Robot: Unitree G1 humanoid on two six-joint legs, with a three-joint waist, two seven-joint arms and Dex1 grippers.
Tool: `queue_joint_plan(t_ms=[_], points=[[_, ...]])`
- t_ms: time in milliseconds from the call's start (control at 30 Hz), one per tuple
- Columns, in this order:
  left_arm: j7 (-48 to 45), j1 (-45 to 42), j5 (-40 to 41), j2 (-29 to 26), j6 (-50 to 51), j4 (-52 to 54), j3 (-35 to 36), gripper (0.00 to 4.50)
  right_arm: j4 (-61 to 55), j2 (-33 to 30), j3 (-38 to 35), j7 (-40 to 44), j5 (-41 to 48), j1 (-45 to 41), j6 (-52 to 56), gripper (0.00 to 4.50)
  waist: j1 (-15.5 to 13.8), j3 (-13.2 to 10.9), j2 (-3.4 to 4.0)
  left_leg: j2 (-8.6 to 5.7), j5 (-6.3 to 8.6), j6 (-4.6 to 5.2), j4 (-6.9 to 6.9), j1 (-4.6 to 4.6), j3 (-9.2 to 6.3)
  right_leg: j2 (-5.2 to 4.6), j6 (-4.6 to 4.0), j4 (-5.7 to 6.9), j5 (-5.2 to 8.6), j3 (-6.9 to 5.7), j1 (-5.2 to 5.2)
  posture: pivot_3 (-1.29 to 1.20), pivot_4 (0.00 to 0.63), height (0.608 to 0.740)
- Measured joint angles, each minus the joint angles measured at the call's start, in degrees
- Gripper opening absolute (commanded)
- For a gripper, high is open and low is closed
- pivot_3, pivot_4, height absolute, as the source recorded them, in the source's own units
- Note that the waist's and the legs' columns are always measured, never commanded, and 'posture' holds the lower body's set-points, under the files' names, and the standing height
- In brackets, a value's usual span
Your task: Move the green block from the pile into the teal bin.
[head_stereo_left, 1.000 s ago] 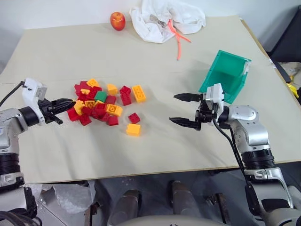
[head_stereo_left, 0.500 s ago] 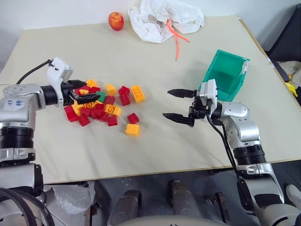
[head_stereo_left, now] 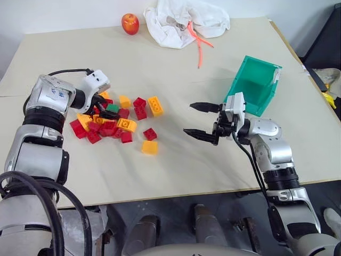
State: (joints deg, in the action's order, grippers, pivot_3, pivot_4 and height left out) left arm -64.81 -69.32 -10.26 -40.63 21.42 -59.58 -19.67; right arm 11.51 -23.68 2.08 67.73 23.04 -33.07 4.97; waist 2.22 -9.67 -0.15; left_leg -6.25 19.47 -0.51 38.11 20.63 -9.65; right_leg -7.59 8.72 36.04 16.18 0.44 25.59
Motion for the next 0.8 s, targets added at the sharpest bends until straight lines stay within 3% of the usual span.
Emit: queue_joint_plan(t_ms=[167,400,533,667,800], points=[[-1.0,-1.0,-1.8,0.0,-1.3,-1.5,-0.5,2.02,0.0,-0.1,0.0,-0.3,-0.1,0.0,0.0,4.5,0.0,0.0,0.0,0.01,0.0,0.0,0.0,-0.01,0.0,0.01,0.0,0.02,0.0,0.01,0.0,0.0,0.15,0.74],[-0.8,-1.0,0.3,0.1,0.4,-0.7,4.9,0.02,-0.1,-0.9,-0.1,-0.4,-0.2,0.0,0.0,4.5,-0.2,0.0,-0.01,0.02,0.0,0.0,0.04,0.04,-0.04,-0.02,0.0,0.01,0.0,-0.01,0.02,0.0,0.15,0.74],[-0.3,2.3,4.8,-0.2,3.1,7.9,10.7,0.02,-0.3,-2.1,-0.3,-0.5,-0.2,0.1,0.0,4.5,-0.2,0.0,-0.01,0.04,0.0,0.0,0.06,0.07,-0.05,-0.05,0.01,0.03,0.0,-0.01,0.04,0.0,0.15,0.74],[-1.1,11.9,10.6,-1.4,7.6,23.7,16.1,0.02,-0.5,-3.4,-1.5,-0.9,-0.2,0.5,0.1,4.5,0.2,0.0,-0.01,0.06,0.0,0.01,0.07,0.07,-0.04,-0.03,0.0,0.06,0.0,0.02,0.07,0.0,0.15,0.74],[1.3,16.0,14.2,-0.6,9.8,30.0,19.1,0.02,-0.5,-3.5,-1.5,-1.1,-0.2,0.5,0.0,4.5,0.0,0.0,-0.01,0.04,0.0,0.0,0.14,0.08,-0.04,-0.04,0.0,0.09,0.0,0.01,0.06,0.0,0.15,0.74]])
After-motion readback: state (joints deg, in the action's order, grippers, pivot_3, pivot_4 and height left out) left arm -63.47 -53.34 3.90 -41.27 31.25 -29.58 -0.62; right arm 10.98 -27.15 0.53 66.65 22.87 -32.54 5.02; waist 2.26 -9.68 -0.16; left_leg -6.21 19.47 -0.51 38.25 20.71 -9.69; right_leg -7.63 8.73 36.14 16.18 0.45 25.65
